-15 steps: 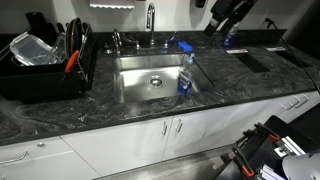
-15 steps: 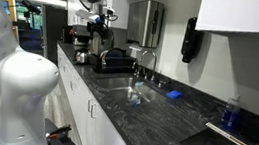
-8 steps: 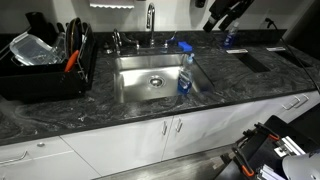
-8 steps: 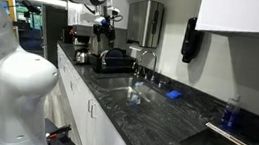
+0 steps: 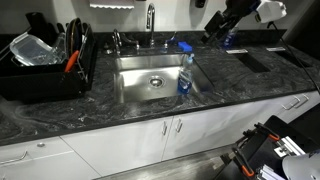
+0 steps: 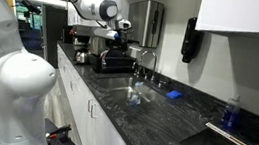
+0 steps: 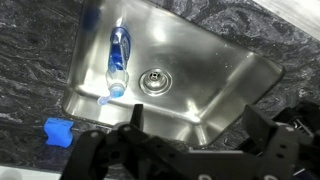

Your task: Remove the bottle out of the sink

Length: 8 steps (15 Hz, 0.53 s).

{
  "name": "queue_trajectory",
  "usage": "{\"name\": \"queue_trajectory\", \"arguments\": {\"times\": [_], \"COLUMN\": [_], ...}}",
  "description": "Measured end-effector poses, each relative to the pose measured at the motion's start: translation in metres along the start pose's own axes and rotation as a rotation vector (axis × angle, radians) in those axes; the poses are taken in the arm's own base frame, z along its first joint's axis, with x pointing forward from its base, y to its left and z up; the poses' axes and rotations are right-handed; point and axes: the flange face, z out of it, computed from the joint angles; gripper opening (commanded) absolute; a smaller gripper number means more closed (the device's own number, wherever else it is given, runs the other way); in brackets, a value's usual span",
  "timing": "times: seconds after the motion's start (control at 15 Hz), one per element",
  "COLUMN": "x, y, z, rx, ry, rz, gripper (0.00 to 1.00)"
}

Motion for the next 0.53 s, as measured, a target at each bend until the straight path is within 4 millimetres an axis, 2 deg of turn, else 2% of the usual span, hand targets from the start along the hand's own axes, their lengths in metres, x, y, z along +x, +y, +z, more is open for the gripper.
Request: {"name": "queue_trajectory", "arguments": {"times": [0.53], "x": [0.008], "y": [0.023], "z": [0.076], "rx": [0.007], "ry": [0.031], "rz": [-0.134], "gripper": [1.00]}}
